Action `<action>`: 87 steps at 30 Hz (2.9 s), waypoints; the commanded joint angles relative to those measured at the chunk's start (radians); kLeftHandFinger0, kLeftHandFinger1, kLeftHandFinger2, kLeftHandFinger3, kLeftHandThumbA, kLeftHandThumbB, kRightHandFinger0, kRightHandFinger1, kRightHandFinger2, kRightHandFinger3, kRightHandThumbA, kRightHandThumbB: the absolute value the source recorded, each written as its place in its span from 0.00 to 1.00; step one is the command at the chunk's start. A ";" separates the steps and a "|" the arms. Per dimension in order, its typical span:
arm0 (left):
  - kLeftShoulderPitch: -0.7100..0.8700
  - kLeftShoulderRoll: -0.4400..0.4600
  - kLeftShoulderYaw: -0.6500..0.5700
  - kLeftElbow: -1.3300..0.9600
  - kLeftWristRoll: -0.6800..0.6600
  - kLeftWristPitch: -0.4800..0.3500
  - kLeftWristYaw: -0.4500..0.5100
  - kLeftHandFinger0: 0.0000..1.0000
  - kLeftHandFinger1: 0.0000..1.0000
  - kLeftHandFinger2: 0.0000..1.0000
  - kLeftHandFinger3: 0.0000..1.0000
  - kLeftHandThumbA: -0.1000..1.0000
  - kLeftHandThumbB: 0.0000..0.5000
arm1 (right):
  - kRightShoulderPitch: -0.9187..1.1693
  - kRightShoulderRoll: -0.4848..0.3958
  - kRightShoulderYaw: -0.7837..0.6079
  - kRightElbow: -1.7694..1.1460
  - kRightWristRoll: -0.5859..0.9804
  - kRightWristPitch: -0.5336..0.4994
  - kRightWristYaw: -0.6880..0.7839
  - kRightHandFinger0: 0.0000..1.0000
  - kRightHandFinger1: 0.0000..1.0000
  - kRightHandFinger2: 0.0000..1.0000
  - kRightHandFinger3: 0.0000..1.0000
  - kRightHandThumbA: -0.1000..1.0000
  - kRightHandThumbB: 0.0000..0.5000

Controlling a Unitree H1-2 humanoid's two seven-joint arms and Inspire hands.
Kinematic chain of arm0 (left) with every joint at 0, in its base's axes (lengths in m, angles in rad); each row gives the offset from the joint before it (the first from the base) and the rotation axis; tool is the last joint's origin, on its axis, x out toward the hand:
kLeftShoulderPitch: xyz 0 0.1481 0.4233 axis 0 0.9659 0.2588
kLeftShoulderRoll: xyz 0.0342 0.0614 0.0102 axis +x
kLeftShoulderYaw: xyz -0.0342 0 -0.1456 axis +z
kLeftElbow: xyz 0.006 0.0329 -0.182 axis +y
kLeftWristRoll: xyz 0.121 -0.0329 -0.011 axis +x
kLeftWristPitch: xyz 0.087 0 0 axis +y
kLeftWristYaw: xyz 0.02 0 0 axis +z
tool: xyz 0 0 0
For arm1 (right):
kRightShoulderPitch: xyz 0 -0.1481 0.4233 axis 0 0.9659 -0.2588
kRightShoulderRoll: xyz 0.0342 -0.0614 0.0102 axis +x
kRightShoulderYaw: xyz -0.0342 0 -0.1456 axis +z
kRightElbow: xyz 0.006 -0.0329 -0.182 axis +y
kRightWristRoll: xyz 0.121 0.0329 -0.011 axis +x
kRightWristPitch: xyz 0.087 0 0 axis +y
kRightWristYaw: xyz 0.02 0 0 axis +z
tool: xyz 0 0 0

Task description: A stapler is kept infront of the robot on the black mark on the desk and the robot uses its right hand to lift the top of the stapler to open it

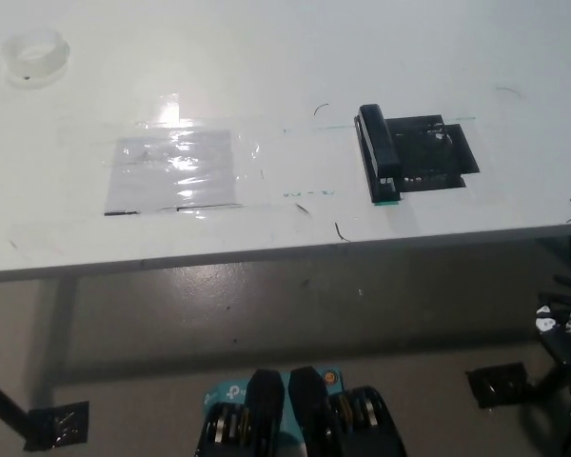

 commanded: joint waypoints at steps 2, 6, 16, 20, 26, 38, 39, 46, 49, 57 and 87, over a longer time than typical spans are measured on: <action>0.004 0.023 -0.002 -0.020 -0.019 -0.004 -0.009 0.43 0.48 0.59 0.77 1.00 0.48 | -0.015 0.041 0.010 -0.146 0.046 0.070 0.013 0.37 0.37 0.46 0.68 0.49 0.00; 0.003 0.019 -0.008 -0.024 -0.019 -0.008 -0.014 0.40 0.46 0.58 0.75 1.00 0.41 | -0.028 0.071 0.057 -0.244 0.070 0.099 0.056 0.36 0.37 0.47 0.68 0.47 0.00; -0.002 0.018 -0.006 -0.030 -0.024 0.005 -0.006 0.38 0.45 0.57 0.74 1.00 0.44 | -0.159 0.106 0.144 -0.325 0.085 0.170 0.098 0.44 0.40 0.49 0.70 0.57 0.00; 0.000 0.016 -0.010 -0.028 -0.022 0.008 -0.003 0.43 0.48 0.58 0.76 1.00 0.46 | -0.235 0.157 0.115 -0.311 0.154 0.262 0.075 0.42 0.39 0.49 0.70 0.54 0.00; 0.001 0.018 -0.014 -0.029 -0.025 0.006 -0.003 0.43 0.48 0.58 0.75 1.00 0.48 | -0.283 0.206 0.070 -0.261 0.223 0.335 0.068 0.39 0.39 0.49 0.71 0.56 0.00; 0.000 0.020 -0.016 -0.009 -0.031 -0.013 -0.004 0.45 0.50 0.62 0.78 1.00 0.47 | -0.343 0.317 -0.042 -0.164 0.349 0.439 0.014 0.45 0.51 0.62 0.83 0.57 0.00; 0.002 0.018 -0.016 -0.017 -0.030 -0.012 -0.002 0.44 0.50 0.61 0.78 1.00 0.49 | -0.347 0.330 -0.056 -0.161 0.361 0.440 0.004 0.47 0.51 0.63 0.83 0.57 0.00; 0.002 0.016 -0.018 -0.027 -0.031 -0.004 0.000 0.43 0.49 0.60 0.77 1.00 0.48 | -0.370 0.433 -0.159 -0.144 0.467 0.429 -0.064 0.60 0.69 0.79 0.94 0.58 0.00; -0.003 0.019 -0.018 -0.013 -0.028 -0.018 -0.001 0.43 0.48 0.59 0.77 1.00 0.50 | -0.391 0.446 -0.177 -0.125 0.513 0.426 -0.080 0.65 0.78 0.85 0.97 0.63 0.00; -0.004 0.017 -0.015 -0.022 -0.033 -0.001 0.007 0.39 0.45 0.56 0.75 1.00 0.50 | -0.407 0.447 -0.184 -0.110 0.576 0.412 -0.131 0.69 0.78 0.85 0.97 0.69 0.00; 0.013 0.010 -0.012 -0.031 -0.043 -0.005 0.004 0.45 0.50 0.62 0.77 1.00 0.45 | -0.467 0.445 -0.165 -0.072 0.741 0.384 -0.270 0.79 0.91 0.95 1.00 0.96 0.00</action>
